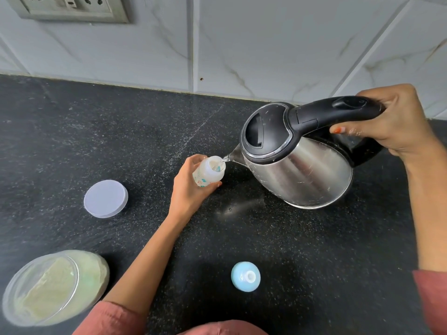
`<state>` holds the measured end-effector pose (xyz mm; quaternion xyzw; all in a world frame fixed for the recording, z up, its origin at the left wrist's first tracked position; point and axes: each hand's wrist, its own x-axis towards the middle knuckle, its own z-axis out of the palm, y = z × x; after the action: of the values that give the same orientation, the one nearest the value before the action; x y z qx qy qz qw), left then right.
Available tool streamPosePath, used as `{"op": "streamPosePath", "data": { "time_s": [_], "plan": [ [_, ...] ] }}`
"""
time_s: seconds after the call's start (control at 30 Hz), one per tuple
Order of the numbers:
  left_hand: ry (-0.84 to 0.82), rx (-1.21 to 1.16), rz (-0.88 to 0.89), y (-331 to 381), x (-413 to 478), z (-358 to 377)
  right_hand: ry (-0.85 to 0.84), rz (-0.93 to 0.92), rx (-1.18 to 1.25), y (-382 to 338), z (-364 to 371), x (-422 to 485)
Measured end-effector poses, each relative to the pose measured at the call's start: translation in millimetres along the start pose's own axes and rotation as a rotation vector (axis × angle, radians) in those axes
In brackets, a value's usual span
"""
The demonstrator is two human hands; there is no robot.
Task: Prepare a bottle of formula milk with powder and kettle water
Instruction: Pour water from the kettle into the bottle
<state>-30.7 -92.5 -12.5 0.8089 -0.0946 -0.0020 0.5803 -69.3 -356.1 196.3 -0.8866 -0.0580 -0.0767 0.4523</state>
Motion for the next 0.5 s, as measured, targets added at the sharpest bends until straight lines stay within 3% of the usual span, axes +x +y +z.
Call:
{"op": "streamPosePath", "data": {
  "time_s": [0.5],
  "plan": [
    [-0.006,0.011,-0.002,-2.3,0.7,0.5,-0.005,-0.024,-0.008,-2.4,0.7,0.1]
  ]
}}
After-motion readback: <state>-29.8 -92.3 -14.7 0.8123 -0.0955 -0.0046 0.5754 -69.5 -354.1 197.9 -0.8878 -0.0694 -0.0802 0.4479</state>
